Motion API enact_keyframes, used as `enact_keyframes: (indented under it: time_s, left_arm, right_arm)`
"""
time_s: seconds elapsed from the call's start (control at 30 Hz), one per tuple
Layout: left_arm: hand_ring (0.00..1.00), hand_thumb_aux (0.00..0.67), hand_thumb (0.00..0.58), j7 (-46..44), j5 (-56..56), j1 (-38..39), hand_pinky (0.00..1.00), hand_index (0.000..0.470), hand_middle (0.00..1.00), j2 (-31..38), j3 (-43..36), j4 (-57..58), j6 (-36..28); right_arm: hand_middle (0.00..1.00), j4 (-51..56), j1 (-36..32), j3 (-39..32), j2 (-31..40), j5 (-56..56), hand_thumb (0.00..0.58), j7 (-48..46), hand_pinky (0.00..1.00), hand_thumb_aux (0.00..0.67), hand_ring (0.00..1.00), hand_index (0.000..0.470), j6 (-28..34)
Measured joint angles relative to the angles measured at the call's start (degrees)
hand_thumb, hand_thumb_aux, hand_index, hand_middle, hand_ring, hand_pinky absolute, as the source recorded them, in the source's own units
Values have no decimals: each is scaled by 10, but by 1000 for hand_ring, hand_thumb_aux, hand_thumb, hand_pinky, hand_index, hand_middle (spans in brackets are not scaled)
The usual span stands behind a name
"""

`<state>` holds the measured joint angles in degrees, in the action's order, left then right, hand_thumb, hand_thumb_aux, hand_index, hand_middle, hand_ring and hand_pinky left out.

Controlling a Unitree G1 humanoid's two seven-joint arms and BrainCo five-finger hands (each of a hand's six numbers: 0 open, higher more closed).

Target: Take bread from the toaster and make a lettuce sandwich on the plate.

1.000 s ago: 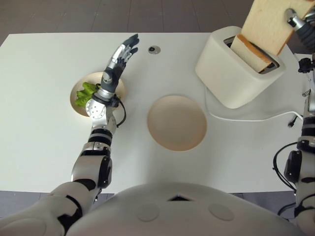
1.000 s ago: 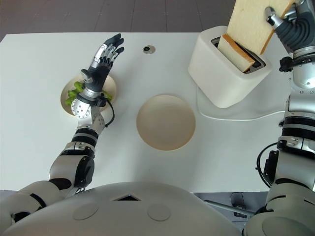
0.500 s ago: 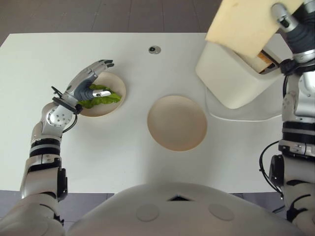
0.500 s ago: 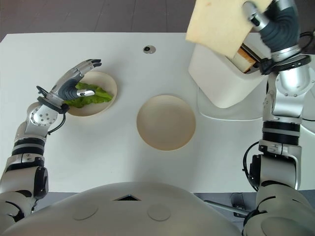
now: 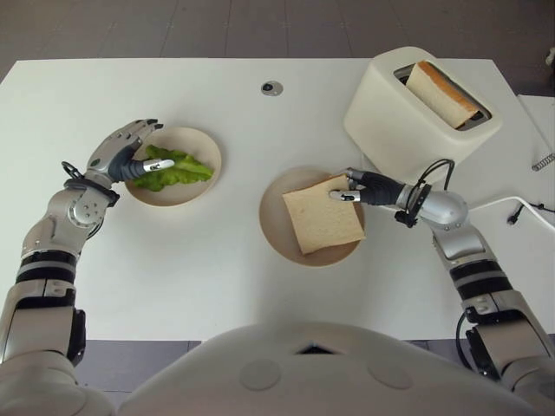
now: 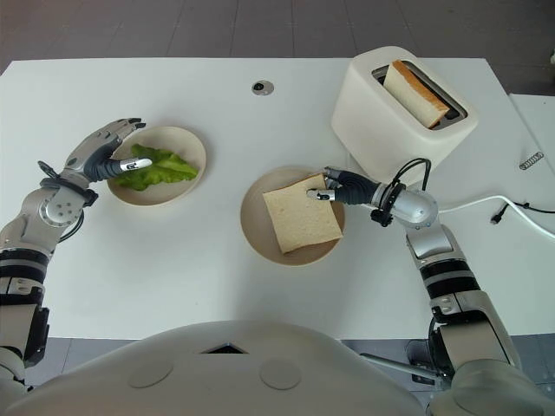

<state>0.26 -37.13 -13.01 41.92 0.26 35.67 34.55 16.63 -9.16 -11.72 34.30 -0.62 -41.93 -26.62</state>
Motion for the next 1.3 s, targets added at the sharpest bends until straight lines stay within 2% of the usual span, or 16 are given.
enact_keyframes:
  time_s: [0.13, 0.17, 0.2, 0.27, 0.3, 0.37, 0.4, 0.47, 0.5, 0.53, 0.57, 0.7, 0.83, 1.03, 1.2, 1.3]
  left_arm:
    - [0, 0, 0, -41, 14, 15, 0, 0, 0, 3, -23, 5, -12]
    - [0, 84, 136, -51, 18, 18, 0, 59, 0, 4, -29, 14, -19]
    - [0, 108, 172, -54, 21, 18, 0, 76, 0, 5, -34, 16, -24]
    - [0, 202, 297, -58, 24, 16, 0, 142, 0, 7, -42, 19, -30]
    - [0, 342, 441, -62, 26, 15, 0, 240, 0, 7, -45, 22, -30]
    - [0, 452, 519, -67, 36, 11, 0, 317, 0, 8, -49, 24, -32]
    - [0, 547, 560, -68, 37, 7, 0, 383, 0, 8, -51, 24, -33]
    - [0, 670, 580, -69, 45, 1, 0, 470, 0, 8, -56, 26, -35]
    - [0, 670, 580, -69, 47, 0, 0, 470, 0, 9, -59, 26, -35]
    - [0, 670, 580, -69, 47, -1, 0, 470, 0, 9, -63, 26, -35]
    - [0, 670, 580, -68, 48, -2, 0, 470, 0, 10, -65, 25, -33]
    - [0, 670, 580, -40, 47, -1, 0, 470, 0, 13, -67, 15, -22]
    - [0, 670, 580, 11, 48, -8, 0, 470, 0, 13, -61, -16, 14]
    - [0, 670, 580, 12, 103, -6, 0, 470, 0, -1, -62, -80, 102]
    - [0, 670, 580, -29, 114, -14, 0, 470, 0, -52, -116, -86, 152]
    - [0, 536, 557, -43, 107, -35, 0, 376, 0, -109, -164, -75, 176]
  right_arm:
    - [1000, 31, -28, -20, -16, -46, 580, 34, 1000, 670, 1000, 470, -15]
    - [1000, 38, -34, -25, -24, -56, 580, 42, 1000, 670, 1000, 470, -17]
    - [1000, 40, -36, -28, -31, -62, 580, 48, 1000, 670, 1000, 470, -17]
    - [1000, 41, -38, -34, -39, -64, 580, 54, 1000, 670, 1000, 470, -16]
    - [1000, 41, -39, -39, -43, -68, 580, 53, 1000, 670, 1000, 470, -18]
    - [1000, 38, -40, -47, -45, -68, 580, 51, 1000, 670, 1000, 470, -20]
    - [1000, 34, -40, -53, -46, -68, 580, 47, 1000, 670, 1000, 470, -21]
    - [1000, 20, -37, -63, -51, -67, 580, 34, 1000, 670, 1000, 470, -24]
    - [1000, 11, -33, -65, -53, -66, 566, 27, 1000, 568, 1000, 398, -24]
    - [1000, 6, -29, -66, -53, -62, 357, 23, 1000, 255, 1000, 179, -24]
    - [1000, -2, -26, -66, -53, -61, 0, 21, 1000, 0, 1000, 0, -24]
    - [878, -27, -14, -52, -53, -40, 0, 15, 878, 0, 878, 0, -23]
    - [27, -48, -15, -22, -53, -29, 0, 28, 27, 0, 27, 0, -30]
    - [0, -63, -18, 24, -38, -16, 0, 42, 0, 0, 0, 0, -25]
    - [0, -65, -23, 37, -31, -17, 0, 49, 0, 0, 0, 0, -20]
    - [0, -91, -23, 57, -32, 28, 0, 45, 0, 0, 0, 0, -5]
